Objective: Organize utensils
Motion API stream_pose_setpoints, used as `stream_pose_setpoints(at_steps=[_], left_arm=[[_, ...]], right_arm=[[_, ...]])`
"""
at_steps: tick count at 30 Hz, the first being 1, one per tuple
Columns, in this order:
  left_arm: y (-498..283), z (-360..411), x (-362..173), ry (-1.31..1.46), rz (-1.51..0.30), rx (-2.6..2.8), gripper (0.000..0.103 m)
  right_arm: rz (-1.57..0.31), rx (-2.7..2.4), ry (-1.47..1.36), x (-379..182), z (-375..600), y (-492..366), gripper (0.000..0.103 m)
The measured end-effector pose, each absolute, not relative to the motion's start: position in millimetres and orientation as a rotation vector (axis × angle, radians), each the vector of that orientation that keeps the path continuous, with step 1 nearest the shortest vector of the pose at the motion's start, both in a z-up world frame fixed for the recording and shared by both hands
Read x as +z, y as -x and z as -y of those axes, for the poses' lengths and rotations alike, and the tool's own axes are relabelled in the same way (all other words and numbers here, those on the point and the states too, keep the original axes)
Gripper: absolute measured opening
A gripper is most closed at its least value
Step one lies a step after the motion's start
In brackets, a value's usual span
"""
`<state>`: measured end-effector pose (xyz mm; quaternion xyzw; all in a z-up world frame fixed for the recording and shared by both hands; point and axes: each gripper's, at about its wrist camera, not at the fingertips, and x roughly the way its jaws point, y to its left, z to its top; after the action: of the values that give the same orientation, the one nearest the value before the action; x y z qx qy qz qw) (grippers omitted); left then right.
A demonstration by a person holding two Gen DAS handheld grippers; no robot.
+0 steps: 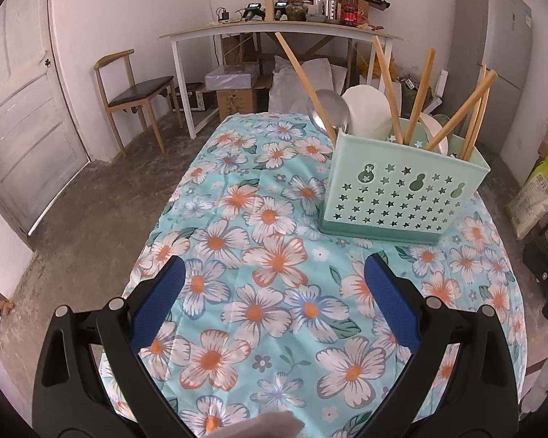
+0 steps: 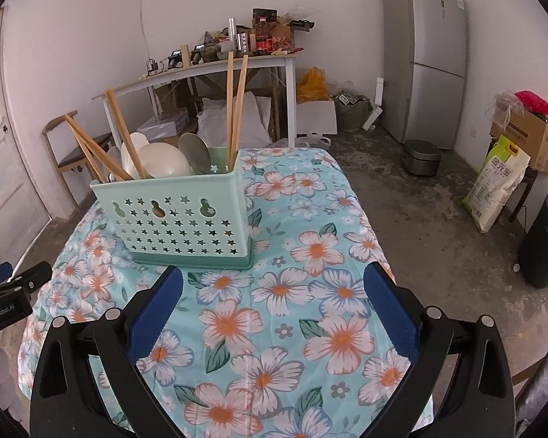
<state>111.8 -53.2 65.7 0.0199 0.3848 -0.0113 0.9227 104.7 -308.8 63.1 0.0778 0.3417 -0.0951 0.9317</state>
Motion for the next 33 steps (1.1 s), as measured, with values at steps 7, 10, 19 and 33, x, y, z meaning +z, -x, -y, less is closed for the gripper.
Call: stream_pose_setpoints(at_steps=[7,10,19,33], left_arm=[[-113,51,66,-0.043,-0.778,0.015,0.095],[-114,45,67,-0.03,-0.775,0.041,0.095],[-115,37,68,-0.007,-0.775,0.066,0.095],[-115,41,70,-0.014,-0.771,0.05,0.095]], right_arm=[[-0.691,-0.242,-0.131,64,316,-103,0.096],[-0.692,-0.256,-0.135,63,320,-104,0.096],[-0.694,-0.248,-0.126,62,318,-106,0.096],[-0.695,-0.242,-0.12,64,315,-106,0.096]])
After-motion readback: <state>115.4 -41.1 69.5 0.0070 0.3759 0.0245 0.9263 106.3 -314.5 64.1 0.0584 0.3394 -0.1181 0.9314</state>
